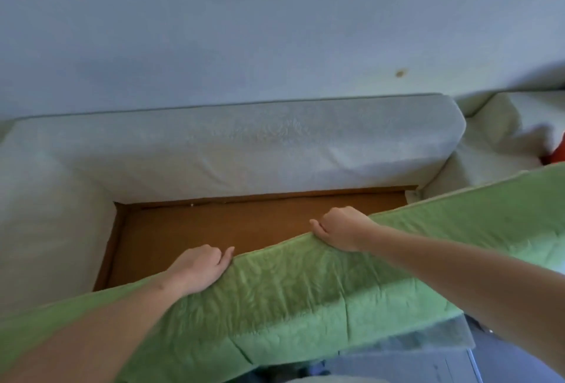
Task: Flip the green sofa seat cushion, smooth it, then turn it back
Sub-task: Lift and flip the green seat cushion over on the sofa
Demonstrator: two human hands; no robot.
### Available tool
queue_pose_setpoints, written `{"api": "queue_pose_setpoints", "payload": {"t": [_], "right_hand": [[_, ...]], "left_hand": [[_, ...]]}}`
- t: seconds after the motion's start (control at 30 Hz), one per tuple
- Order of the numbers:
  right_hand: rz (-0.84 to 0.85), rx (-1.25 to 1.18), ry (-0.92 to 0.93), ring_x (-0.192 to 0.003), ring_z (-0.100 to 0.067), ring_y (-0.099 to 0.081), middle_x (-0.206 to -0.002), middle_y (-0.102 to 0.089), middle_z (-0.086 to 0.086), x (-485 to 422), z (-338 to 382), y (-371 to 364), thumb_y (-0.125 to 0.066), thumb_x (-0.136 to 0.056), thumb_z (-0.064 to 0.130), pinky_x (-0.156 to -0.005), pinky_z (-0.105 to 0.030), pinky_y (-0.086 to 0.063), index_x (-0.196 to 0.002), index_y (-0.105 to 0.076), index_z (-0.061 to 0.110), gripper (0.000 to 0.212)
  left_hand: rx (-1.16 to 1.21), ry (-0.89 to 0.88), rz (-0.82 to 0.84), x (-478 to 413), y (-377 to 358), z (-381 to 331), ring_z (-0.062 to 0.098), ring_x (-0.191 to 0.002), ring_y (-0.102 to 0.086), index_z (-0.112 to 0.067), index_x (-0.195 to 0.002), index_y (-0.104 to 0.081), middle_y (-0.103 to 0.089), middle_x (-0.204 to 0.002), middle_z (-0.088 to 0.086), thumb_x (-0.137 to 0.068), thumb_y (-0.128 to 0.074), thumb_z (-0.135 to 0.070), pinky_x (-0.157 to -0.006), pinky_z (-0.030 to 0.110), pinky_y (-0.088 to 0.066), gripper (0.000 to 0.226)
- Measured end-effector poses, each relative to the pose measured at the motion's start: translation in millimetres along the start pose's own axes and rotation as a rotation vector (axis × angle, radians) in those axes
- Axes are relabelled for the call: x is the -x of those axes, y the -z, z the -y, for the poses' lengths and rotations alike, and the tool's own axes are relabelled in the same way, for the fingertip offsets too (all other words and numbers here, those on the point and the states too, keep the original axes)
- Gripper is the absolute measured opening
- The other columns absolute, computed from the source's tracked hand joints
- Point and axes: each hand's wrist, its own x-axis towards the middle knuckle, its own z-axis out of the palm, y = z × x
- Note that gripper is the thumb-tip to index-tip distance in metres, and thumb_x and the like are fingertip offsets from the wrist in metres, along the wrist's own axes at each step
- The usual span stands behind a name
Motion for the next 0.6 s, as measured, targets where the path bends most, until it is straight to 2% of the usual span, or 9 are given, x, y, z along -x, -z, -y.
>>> {"api": "queue_pose_setpoints", "payload": {"t": [0.07, 0.17, 0.23, 0.3, 0.37, 0.43, 0.5, 0.57, 0.6], "right_hand": [[-0.067, 0.124, 0.078, -0.078, -0.034, -0.065, -0.081, -0.066, -0.012, -5.2, -4.1, 24.8, -0.021, -0.108, 0.039, -0.073, -0.037, -0.053, -0.092, -0.065, 0.011, 0.055], [-0.173, 0.238, 0.081, -0.068, -0.031, -0.065, -0.073, -0.067, -0.007, -10.2, -29.7, 37.9, -0.020, -0.107, 0.040, -0.065, -0.035, -0.054, -0.086, -0.066, 0.011, 0.058], [-0.248, 0.242, 0.029, -0.069, -0.026, -0.066, -0.074, -0.067, 0.000, -16.1, -52.2, 32.6, -0.016, -0.106, 0.042, -0.064, -0.034, -0.052, -0.089, -0.066, 0.018, 0.059], [-0.329, 0.207, -0.017, -0.087, -0.021, -0.064, -0.088, -0.065, 0.005, -24.3, -69.4, 20.4, -0.002, -0.101, 0.048, -0.081, -0.036, -0.047, -0.098, -0.064, 0.024, 0.066], [-0.339, 0.180, -0.107, -0.108, -0.023, -0.054, -0.108, -0.059, 0.001, -33.6, -72.4, 3.0, 0.002, -0.096, 0.052, -0.102, -0.041, -0.038, -0.109, -0.058, 0.023, 0.067], [-0.285, 0.139, -0.203, -0.125, -0.027, -0.045, -0.126, -0.051, -0.004, -35.7, -71.3, -21.8, 0.000, -0.096, 0.053, -0.118, -0.052, -0.022, -0.123, -0.052, 0.020, 0.067], [-0.281, 0.027, -0.320, -0.139, -0.029, -0.033, -0.141, -0.043, -0.006, -32.2, -65.9, -38.6, 0.002, -0.094, 0.056, -0.122, -0.056, -0.007, -0.135, -0.047, 0.020, 0.074], [-0.341, -0.101, -0.415, -0.148, -0.030, -0.021, -0.152, -0.036, -0.008, -29.5, -61.4, -43.2, 0.003, -0.092, 0.060, -0.122, -0.054, 0.000, -0.144, -0.042, 0.021, 0.079], [-0.352, -0.135, -0.437, -0.150, -0.030, -0.016, -0.156, -0.031, -0.009, -29.8, -57.6, -42.1, 0.002, -0.092, 0.062, -0.122, -0.054, 0.002, -0.148, -0.039, 0.020, 0.081]], "left_hand": [[-0.014, -0.012, -0.068, 15.4, 14.0, -2.5, 0.010, -0.037, -0.042, -0.017, -0.057, -0.047, -0.043, -0.048, -0.004, -0.105, -0.018, -0.051, -0.060, 0.028, -0.055, 0.065], [-0.119, -0.106, -0.167, 29.8, 20.4, -27.6, 0.012, -0.035, -0.035, -0.020, -0.055, -0.045, -0.038, -0.046, -0.004, -0.105, -0.015, -0.051, -0.045, 0.018, -0.037, 0.066], [-0.181, -0.177, -0.246, 23.1, 15.8, -49.5, 0.012, -0.037, -0.035, -0.021, -0.065, -0.052, -0.040, -0.049, -0.005, -0.105, -0.010, -0.051, -0.040, 0.020, -0.030, 0.065], [-0.252, -0.184, -0.302, 5.5, 6.6, -58.4, 0.011, -0.036, -0.033, -0.023, -0.069, -0.051, -0.040, -0.050, -0.007, -0.098, 0.005, -0.055, -0.036, 0.024, -0.025, 0.070], [-0.292, -0.106, -0.322, -15.5, 0.1, -53.1, 0.007, -0.032, -0.027, -0.027, -0.062, -0.044, -0.034, -0.046, -0.009, -0.092, 0.020, -0.056, -0.034, 0.022, -0.018, 0.077], [-0.229, -0.063, -0.332, -29.4, -3.3, -56.0, 0.004, -0.034, -0.025, -0.028, -0.061, -0.047, -0.030, -0.046, -0.012, -0.097, 0.018, -0.058, -0.034, 0.018, -0.016, 0.080], [-0.190, -0.096, -0.411, -41.4, -6.7, -74.2, 0.003, -0.048, -0.038, -0.026, -0.077, -0.053, -0.039, -0.062, -0.013, -0.096, 0.016, -0.060, -0.041, 0.017, -0.029, 0.078], [-0.146, -0.154, -0.462, -52.5, -10.8, -107.1, 0.009, -0.076, -0.050, -0.023, -0.109, -0.054, -0.050, -0.090, -0.008, -0.094, 0.010, -0.064, -0.065, 0.023, -0.046, 0.077], [-0.146, -0.169, -0.449, -55.9, -16.8, -122.9, 0.013, -0.090, -0.052, -0.019, -0.126, -0.047, -0.051, -0.105, -0.004, -0.093, 0.003, -0.066, -0.077, 0.026, -0.047, 0.076]]}}
